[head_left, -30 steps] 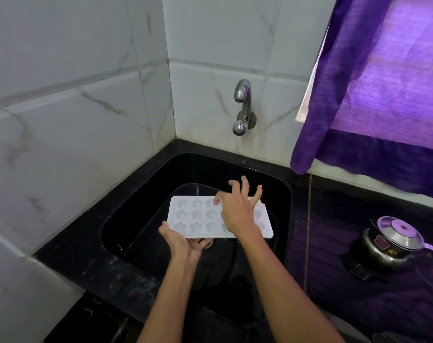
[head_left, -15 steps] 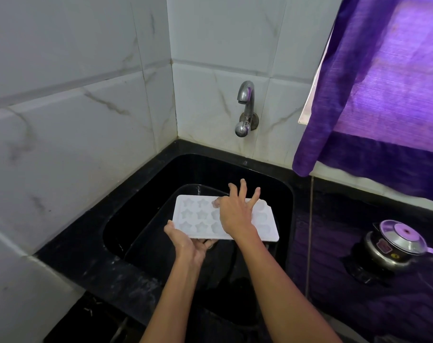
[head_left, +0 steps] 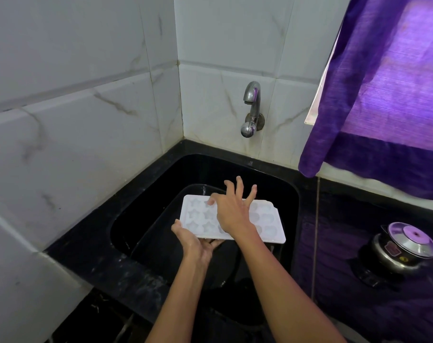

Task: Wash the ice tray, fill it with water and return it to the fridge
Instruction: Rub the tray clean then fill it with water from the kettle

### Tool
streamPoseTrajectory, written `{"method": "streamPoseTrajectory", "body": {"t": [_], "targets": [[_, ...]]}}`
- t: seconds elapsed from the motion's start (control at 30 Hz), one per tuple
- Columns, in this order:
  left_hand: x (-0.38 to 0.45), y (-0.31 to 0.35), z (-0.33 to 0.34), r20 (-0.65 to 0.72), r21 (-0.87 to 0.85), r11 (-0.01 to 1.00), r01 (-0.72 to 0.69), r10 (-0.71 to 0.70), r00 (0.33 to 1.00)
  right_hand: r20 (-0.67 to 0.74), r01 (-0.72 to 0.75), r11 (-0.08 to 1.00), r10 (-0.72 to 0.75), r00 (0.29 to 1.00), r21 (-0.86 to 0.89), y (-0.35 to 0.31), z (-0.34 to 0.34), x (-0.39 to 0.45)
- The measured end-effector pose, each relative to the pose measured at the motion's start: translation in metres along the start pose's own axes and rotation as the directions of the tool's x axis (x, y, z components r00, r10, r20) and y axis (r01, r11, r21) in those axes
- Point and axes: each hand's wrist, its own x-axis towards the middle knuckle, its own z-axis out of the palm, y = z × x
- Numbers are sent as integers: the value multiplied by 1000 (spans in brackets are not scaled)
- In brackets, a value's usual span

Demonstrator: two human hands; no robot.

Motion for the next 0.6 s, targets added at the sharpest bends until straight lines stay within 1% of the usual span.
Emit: {"method": "streamPoseTrajectory", "body": {"t": [0.17,0.6], "targets": [[-2,-1,1,10,6,1000,-4,4,1000,46,23,999,-22,999,-42,-2,2,-2],[-6,-3,4,3,33,999,-29,29,1000,41,21,999,-19,999,-42,0,1,-3]]}}
